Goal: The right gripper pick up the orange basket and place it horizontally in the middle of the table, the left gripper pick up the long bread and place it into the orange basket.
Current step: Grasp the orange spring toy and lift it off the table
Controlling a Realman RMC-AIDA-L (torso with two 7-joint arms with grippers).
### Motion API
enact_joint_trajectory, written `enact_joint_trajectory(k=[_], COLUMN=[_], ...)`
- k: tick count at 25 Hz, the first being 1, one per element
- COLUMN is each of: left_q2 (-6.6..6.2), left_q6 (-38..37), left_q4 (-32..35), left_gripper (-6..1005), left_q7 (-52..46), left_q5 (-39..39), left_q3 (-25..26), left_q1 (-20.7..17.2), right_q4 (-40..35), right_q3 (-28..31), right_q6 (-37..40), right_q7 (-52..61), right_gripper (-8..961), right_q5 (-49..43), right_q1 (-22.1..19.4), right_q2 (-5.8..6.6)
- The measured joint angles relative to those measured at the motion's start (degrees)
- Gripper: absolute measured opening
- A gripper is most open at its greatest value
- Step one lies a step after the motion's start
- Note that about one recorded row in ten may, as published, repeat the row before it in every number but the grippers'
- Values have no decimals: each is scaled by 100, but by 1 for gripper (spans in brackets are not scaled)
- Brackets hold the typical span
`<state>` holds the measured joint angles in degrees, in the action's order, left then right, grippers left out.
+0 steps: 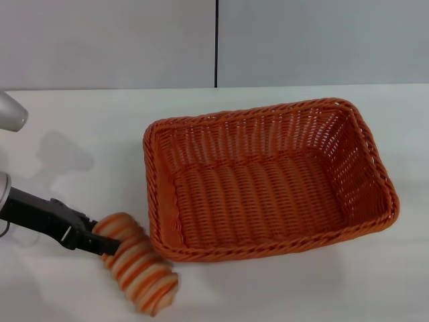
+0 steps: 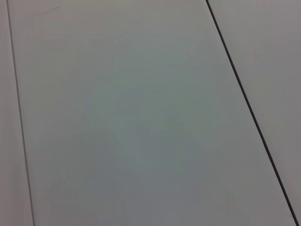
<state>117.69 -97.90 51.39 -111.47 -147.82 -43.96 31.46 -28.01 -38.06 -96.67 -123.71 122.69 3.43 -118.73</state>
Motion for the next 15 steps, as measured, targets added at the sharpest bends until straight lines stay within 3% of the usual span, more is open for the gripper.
enact_joint_trajectory(k=[15], left_q2=[-83], left_q6=[-305], left_q4=[388], left_gripper=[502], left_q7=[-30], left_q5=[28], left_q3=[330], left_q1=[62], right_q4=[87], right_q3=[91], right_q6=[-4], right_q7=[-7], right_gripper=[434], right_q5=[0], right_q1=[9], right_q2=[0])
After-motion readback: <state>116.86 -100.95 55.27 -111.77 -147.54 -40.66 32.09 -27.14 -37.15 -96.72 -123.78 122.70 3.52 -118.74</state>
